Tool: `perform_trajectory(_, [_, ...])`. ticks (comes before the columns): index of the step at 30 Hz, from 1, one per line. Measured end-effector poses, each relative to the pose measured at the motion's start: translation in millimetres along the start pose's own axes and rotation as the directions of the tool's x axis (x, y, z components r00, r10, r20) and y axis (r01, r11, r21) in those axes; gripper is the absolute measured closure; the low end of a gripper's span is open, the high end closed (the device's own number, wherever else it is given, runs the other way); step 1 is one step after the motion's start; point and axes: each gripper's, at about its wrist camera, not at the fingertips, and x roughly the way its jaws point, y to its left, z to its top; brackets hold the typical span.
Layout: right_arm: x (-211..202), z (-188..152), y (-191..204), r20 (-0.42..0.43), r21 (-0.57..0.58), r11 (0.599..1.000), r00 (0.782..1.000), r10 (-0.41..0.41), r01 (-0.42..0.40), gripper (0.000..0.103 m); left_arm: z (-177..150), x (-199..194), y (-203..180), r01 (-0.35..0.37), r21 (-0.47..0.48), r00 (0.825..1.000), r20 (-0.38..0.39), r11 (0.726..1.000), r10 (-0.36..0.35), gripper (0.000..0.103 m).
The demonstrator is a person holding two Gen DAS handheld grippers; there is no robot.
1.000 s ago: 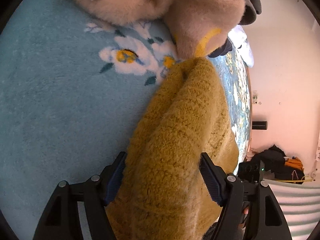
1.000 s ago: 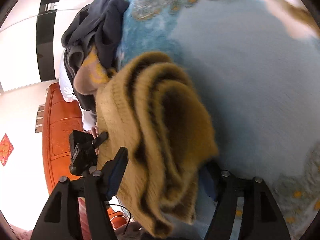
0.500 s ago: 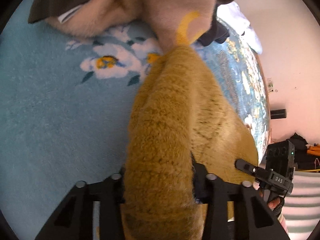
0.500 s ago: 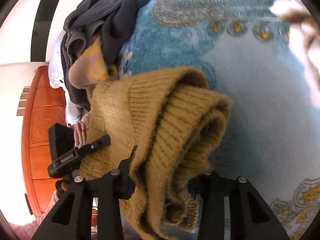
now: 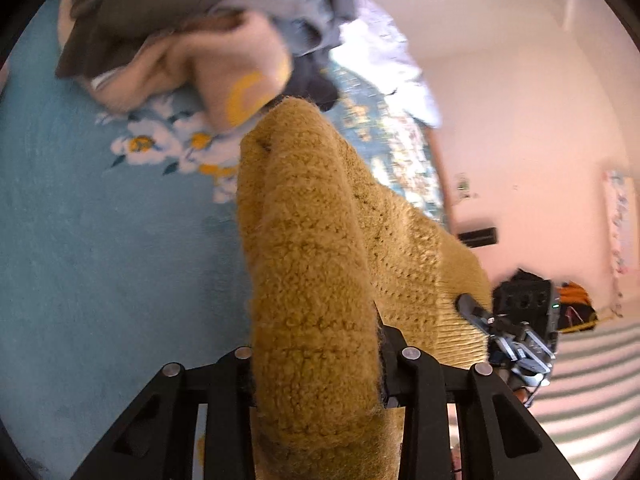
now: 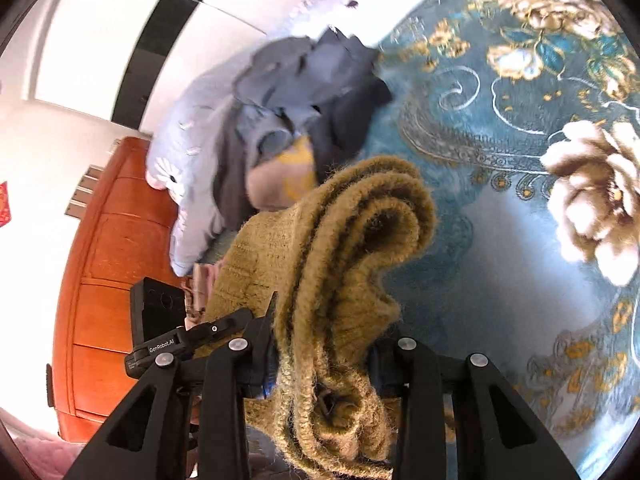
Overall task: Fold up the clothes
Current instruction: 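Carry the folded sweater with both grippers onto the folded pink garment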
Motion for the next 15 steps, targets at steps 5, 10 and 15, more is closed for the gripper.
perform_trajectory(5, [-13, -20, 30, 0.030, -0.022, 1.000, 1.000, 0.004, -0.004, 0.067, -10, -31, 0, 0.065, -0.013, 0.998, 0.023, 0.998, -0.064, 0.067])
perform_trajectory(10, [-4, -25, 69, 0.008, -0.074, 0.997, 1.000, -0.004, 0.005, 0.066, -14, -72, 13, 0.090, -0.043, 0.993, 0.082, 0.995, -0.086, 0.067])
perform_trajectory(15, [33, -19, 125, -0.052, -0.166, 0.986, 0.999, 0.010, -0.018, 0.067, -18, -142, 44, 0.095, -0.082, 0.979, 0.189, 0.992, -0.078, 0.067])
